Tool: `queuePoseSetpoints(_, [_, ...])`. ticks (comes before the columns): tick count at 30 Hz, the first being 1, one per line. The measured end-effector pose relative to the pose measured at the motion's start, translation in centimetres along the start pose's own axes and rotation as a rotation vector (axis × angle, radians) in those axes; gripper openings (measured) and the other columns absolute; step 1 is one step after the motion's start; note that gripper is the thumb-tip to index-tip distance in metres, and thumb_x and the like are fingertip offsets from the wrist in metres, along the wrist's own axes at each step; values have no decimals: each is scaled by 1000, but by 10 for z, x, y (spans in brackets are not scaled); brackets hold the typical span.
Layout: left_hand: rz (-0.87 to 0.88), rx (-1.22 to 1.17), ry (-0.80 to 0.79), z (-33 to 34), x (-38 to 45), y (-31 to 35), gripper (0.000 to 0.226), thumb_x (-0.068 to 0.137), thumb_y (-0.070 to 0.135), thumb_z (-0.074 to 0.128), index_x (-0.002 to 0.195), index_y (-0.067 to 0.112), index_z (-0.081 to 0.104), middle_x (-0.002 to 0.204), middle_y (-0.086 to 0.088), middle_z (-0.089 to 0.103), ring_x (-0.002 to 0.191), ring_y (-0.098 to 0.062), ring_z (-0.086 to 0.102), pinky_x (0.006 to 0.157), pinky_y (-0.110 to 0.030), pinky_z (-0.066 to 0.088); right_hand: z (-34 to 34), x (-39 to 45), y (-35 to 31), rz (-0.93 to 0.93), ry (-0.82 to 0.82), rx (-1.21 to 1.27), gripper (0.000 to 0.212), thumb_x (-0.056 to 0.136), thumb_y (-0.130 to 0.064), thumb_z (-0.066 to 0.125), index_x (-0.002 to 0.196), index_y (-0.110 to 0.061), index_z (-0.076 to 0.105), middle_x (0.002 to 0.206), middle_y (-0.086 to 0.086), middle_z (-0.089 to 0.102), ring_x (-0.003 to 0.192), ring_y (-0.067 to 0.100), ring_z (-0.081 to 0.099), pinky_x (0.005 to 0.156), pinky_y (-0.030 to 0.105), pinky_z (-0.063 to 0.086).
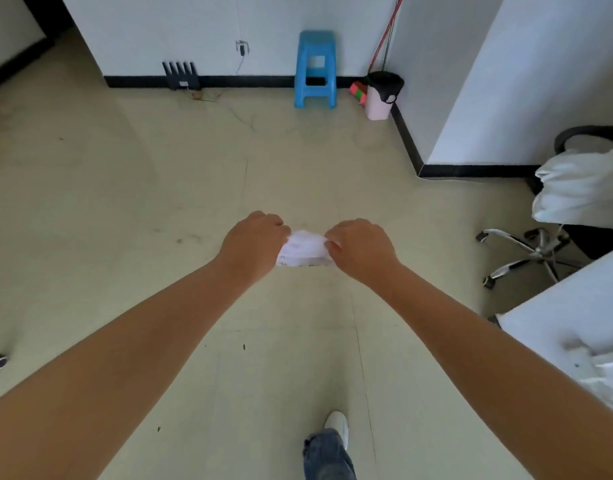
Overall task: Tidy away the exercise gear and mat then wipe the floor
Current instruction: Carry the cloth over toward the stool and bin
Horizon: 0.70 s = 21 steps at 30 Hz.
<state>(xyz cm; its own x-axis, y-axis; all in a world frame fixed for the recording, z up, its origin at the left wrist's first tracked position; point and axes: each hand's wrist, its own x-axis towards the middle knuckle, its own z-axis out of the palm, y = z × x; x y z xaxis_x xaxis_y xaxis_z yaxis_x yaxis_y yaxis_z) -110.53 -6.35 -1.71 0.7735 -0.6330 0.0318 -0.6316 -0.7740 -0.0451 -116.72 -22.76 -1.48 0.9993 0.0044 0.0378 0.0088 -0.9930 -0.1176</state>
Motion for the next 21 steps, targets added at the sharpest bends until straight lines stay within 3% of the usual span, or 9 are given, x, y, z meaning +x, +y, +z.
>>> queuePoseSetpoints(3, [-40,46,19,-6,94,-40,27,94,3,44,113,12,61,118,0,60,110,-23,53,85,-27,46,-16,106,29,-40,36,-29,31,96,-16,35,101,-6,64,106,12,63,102,29,56,76,31,39])
queuePoseSetpoints(6, [-95,34,13,-13,173,-81,24,94,4,43,110,10,61,114,-3,60,108,-23,53,82,-27,45,-26,206,46,-56,42,-27,25,95,-15,35,75,-13,51,86,11,50,89,26,50,70,28,28])
queuePoseSetpoints(8, [-121,41,7,-10,225,-115,24,95,4,43,110,10,61,113,-3,59,108,-23,53,79,-27,43,-27,271,52,-70,27,-49,29,96,-17,35,68,-14,43,85,8,45,87,25,46,70,27,28])
queuePoseSetpoints(10, [-122,53,3,-5,282,-152,26,96,4,43,113,11,61,115,-4,59,108,-23,53,80,-27,44,-24,338,61,-75,32,-56,29,96,-18,35,83,-11,60,93,14,56,97,28,53,71,27,29])
queuePoseSetpoints(12, [-103,59,-15,-4,341,-185,28,96,4,43,116,12,61,119,-4,58,112,-24,52,84,-29,46,-22,403,71,-44,22,-68,28,95,-15,37,96,-7,65,103,13,63,102,29,56,70,27,30])
queuePoseSetpoints(15, [-48,68,-31,-9,436,-227,28,96,5,42,116,12,60,121,-6,57,114,-25,51,87,-30,46,-25,502,95,5,29,-45,24,92,-10,41,88,-11,65,104,13,65,101,30,58,69,26,30])
queuePoseSetpoints(17, [-15,80,-36,-16,500,-250,28,97,5,41,116,11,60,119,-7,56,114,-25,50,86,-30,46,-30,563,115,56,22,-15,25,93,-11,42,93,-8,68,103,13,65,100,30,59,70,26,30])
queuePoseSetpoints(21, [47,59,-21,-27,627,-285,28,95,4,41,114,10,61,117,-7,57,113,-25,51,88,-29,46,-45,670,164,147,7,39,26,95,-14,40,89,-15,65,91,12,58,87,26,53,70,26,32])
